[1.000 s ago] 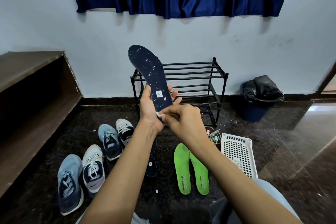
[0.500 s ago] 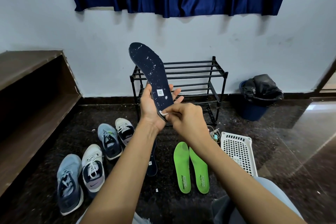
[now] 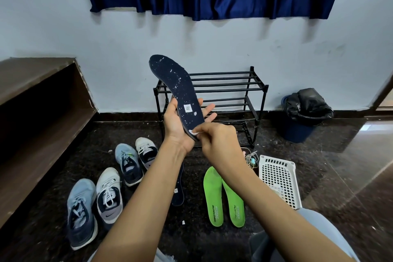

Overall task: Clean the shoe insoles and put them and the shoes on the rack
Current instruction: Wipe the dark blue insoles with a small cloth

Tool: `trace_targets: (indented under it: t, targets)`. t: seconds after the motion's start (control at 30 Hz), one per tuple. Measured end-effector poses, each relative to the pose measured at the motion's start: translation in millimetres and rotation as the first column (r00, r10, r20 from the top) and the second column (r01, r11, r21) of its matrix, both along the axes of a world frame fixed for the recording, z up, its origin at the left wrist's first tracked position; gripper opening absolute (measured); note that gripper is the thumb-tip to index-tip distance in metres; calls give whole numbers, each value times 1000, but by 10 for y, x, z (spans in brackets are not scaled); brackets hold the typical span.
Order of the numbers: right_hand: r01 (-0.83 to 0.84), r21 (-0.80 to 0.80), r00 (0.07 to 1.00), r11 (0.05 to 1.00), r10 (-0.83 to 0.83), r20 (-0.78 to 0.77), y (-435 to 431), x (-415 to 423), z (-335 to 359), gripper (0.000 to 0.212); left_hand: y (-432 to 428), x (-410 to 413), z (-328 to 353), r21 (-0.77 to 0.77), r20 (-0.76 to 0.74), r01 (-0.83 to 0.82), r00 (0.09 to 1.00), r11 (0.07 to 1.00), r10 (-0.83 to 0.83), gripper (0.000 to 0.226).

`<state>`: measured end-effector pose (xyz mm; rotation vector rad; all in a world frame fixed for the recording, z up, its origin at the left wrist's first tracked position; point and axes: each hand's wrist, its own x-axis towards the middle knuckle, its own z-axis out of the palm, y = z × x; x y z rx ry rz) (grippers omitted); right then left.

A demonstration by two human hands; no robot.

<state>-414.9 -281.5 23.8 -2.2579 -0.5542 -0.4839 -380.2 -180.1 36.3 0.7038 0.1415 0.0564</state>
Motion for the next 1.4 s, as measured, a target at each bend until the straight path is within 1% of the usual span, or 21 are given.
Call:
trace_targets:
  t: [0.1,0.17,0.2,0.27,0.33,0.4,0.47,0.53,0.6,0.67,0.73,0.77,0.8,0.83,0.97,1.07,1.13,1.27,1.3,1.33,1.4]
  targets:
    - [96,-153,991,984,-79,108,49,6,-1,20,-70,-20,10,33,-23,3,1000,999,-2,46]
    - [133,-168,981,977,-106,163,54,22,2,17,-89,-23,14,50,-30,0,1000,999,1,45]
    - [126,-161,982,979,-100,157,45,32,0,17,-92,-24,17,55,-37,-4,999,998,6,45]
    - [55,-96,997,994,-49,60,9,36,1,18,-75,-11,11,61,-49,-25,998,998,29,48]
    - [-1,23,998,1000,2,-65,-41,19,25,17,-50,-4,10,63,-52,-44,998,997,47,49]
    - [-25,148,988,989,48,-150,-63,-7,58,15,-51,-14,20,70,-50,-51,997,996,55,47]
    - [-13,253,980,967,62,-188,-58,-22,88,12,-101,-40,31,91,-52,-34,998,995,39,47]
    - [29,280,987,960,17,-162,-50,-8,101,11,-184,-77,28,136,-68,-11,998,991,20,50]
    - [37,227,994,973,-13,-109,-47,3,117,12,-232,-78,9,143,-73,8,997,990,2,50]
    - [33,98,996,995,-25,-84,-35,9,124,15,-224,-75,4,128,-68,2,998,992,6,49]
    - [25,-57,992,998,-32,-123,-29,18,121,18,-188,-60,-3,123,-76,-11,997,992,21,52]
    - [21,-107,989,994,-37,-145,-31,18,120,19,-171,-50,-9,129,-79,-21,996,991,31,53]
    - [13,-119,987,993,-32,-155,-39,18,117,19,-160,-45,-7,132,-79,-29,996,991,39,53]
    - [6,-95,987,995,-21,-159,-53,19,117,17,-155,-46,0,138,-75,-31,996,990,42,51]
    - [6,169,982,986,26,-185,-85,-5,153,12,-180,-45,-16,160,-62,-39,997,986,49,45]
    - [25,254,992,967,9,-129,-81,1,195,12,-258,-103,-4,199,-79,26,997,980,-11,60]
    - [8,216,994,976,15,-105,-96,19,217,12,-258,-107,1,189,-71,35,997,981,-22,61]
    - [-12,-52,986,999,4,-165,-110,76,146,16,-170,-97,41,159,-66,-21,997,987,32,45]
    - [-11,-87,986,996,-3,-166,-109,69,132,15,-155,-93,39,166,-66,-29,997,986,40,44]
    - [-9,-77,988,997,-3,-155,-112,61,123,15,-150,-101,44,171,-64,-28,997,985,39,44]
    - [-2,71,991,997,11,-135,-103,24,149,13,-163,-114,53,169,-60,-25,998,985,36,48]
